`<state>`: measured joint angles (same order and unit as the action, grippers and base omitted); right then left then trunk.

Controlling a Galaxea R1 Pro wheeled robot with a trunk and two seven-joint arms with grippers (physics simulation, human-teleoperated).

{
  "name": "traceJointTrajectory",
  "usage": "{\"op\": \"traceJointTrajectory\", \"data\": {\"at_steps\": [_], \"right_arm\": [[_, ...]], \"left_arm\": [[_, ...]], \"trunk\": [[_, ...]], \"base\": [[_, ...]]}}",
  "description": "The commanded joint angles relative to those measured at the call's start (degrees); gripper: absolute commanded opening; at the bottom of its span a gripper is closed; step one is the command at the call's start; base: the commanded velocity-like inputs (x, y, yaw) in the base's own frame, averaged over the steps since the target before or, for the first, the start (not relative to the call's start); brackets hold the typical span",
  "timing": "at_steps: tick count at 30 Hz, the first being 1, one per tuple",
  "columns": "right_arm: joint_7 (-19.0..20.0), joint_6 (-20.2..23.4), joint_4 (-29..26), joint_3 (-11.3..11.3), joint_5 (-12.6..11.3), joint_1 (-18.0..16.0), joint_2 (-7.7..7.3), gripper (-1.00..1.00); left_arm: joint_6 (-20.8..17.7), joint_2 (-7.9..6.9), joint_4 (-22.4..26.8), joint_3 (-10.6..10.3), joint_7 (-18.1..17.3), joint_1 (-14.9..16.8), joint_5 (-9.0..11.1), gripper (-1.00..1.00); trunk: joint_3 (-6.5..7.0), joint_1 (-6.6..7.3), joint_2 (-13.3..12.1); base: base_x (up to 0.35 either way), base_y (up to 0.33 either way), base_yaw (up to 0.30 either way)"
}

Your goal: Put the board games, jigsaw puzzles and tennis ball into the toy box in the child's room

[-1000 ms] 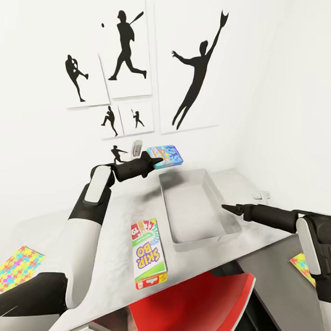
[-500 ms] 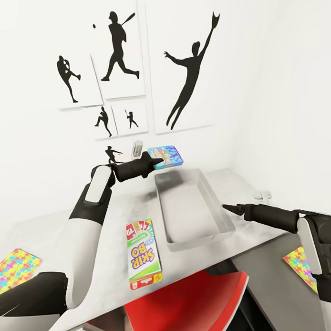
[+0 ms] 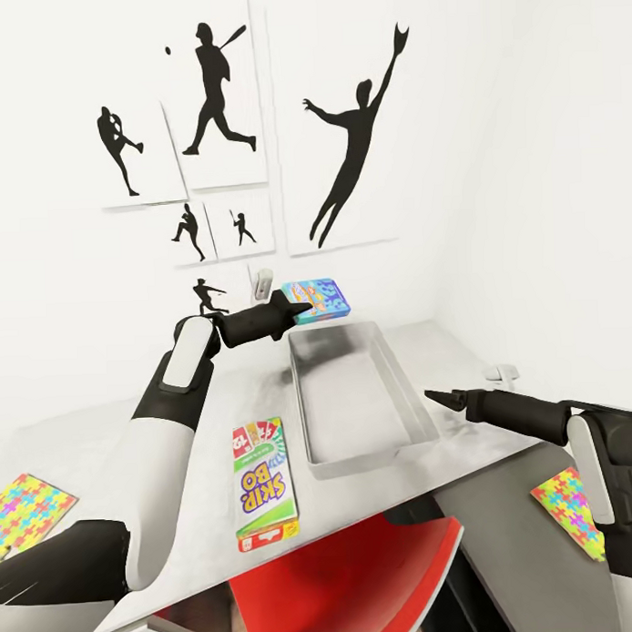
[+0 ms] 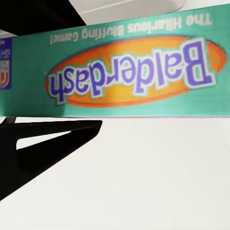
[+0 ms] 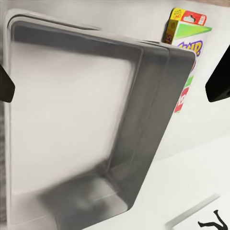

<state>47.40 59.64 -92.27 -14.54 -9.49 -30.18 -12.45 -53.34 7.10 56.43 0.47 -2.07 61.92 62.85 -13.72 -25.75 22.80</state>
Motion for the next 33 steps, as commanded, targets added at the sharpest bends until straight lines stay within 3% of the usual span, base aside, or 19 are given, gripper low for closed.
{"op": "traceJointTrajectory", "data": {"at_steps": [1,25,33], "right_arm": [[0.1,0.4,0.0,0.0,-0.2,-0.1,-0.01,1.00],[0.2,0.4,0.0,0.0,-0.3,-0.1,-0.21,1.00],[0.2,0.4,0.0,-0.1,-0.3,-0.4,-0.32,1.00]], "left_arm": [[-0.2,0.02,0.0,0.1,-0.2,0.1,-0.2,-1.00],[-0.3,0.23,-0.7,-0.1,0.6,0.5,-0.1,-1.00],[-0.5,0.42,-3.8,-0.2,0.9,1.6,0.1,-1.00]], "trunk": [[-0.11,-0.03,0.1],[-0.11,-0.03,0.1],[-0.11,-0.03,0.1]], "base": [[-0.001,-0.011,0.000],[0.000,-0.002,-0.015],[0.000,0.000,0.000]]}}
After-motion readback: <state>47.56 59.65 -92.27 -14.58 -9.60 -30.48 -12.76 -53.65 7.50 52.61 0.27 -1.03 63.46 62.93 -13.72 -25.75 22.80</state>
